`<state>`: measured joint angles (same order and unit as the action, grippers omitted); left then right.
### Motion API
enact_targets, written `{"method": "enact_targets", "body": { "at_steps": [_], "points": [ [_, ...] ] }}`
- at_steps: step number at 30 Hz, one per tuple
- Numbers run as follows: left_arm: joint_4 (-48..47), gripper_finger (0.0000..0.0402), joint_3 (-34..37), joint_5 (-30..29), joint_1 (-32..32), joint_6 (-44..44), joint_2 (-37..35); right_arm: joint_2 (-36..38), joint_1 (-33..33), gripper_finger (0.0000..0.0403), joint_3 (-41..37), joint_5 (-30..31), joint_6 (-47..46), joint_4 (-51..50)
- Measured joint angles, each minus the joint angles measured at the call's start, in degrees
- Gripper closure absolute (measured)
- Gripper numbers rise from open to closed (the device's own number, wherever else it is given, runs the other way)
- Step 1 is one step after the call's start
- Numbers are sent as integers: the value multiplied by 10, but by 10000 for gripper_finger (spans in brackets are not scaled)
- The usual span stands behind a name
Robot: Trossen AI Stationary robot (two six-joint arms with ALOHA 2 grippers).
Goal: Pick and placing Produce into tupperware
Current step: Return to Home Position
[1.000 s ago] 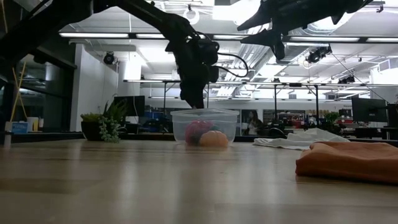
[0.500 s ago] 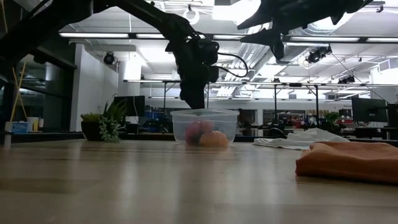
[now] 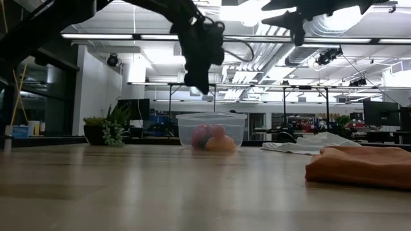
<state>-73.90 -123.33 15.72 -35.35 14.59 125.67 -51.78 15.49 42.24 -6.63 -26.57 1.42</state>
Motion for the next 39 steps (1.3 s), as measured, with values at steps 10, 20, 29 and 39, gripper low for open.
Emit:
{"method": "enact_targets", "body": {
  "at_steps": [10, 20, 29, 39],
  "points": [
    [-120, 389, -93, 146, -40, -36, -45, 70, -12, 379, 0, -11, -39, -75],
    [-161, 400, -92, 172, -31, -33, -185, 104, -46, 402, 0, -56, -79, -76],
    [-161, 401, -92, 179, 10, -67, -356, 190, -60, 403, 0, -28, -75, -149],
    [-80, 401, -82, 167, 40, -149, -541, 301, -60, 403, 0, 24, -66, -207]
  ]
}}
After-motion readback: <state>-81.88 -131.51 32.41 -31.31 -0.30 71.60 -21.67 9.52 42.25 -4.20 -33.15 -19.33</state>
